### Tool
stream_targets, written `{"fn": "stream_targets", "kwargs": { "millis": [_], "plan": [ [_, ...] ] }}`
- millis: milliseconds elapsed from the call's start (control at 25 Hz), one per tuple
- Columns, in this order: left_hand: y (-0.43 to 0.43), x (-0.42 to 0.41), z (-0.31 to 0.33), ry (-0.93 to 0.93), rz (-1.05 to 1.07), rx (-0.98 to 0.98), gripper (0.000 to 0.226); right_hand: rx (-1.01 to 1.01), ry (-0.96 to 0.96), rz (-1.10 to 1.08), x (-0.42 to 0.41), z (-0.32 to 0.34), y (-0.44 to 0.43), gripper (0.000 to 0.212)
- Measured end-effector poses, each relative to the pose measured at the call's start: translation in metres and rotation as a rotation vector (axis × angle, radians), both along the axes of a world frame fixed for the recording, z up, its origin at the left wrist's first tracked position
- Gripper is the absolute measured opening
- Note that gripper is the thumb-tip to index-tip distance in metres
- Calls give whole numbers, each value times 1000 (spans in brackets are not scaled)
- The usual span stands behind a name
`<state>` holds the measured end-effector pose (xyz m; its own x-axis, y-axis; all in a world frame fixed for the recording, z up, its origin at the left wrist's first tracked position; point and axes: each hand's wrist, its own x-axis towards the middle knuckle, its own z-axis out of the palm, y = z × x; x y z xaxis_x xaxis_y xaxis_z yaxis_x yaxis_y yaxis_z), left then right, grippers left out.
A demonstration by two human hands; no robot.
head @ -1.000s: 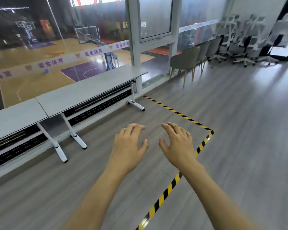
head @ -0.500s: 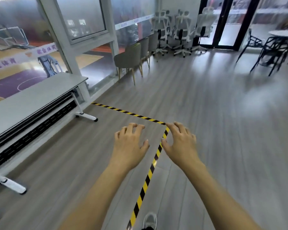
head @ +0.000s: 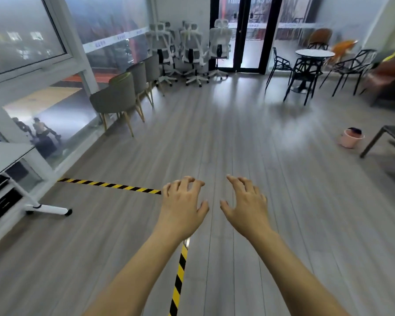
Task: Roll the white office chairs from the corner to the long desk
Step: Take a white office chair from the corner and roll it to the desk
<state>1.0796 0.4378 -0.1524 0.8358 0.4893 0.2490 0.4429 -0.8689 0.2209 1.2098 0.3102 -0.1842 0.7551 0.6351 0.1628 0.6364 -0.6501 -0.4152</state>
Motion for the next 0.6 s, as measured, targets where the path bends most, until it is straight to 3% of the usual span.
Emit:
{"fn": "stream_targets", "kwargs": {
  "millis": [360, 600],
  "plan": [
    [132, 268, -11, 38, 3, -44, 45, -9, 6, 28, 278, -11, 128, 68],
    [236, 397, -15, 31, 89, -99, 47, -34, 21, 125, 423, -7, 246, 68]
  ]
}}
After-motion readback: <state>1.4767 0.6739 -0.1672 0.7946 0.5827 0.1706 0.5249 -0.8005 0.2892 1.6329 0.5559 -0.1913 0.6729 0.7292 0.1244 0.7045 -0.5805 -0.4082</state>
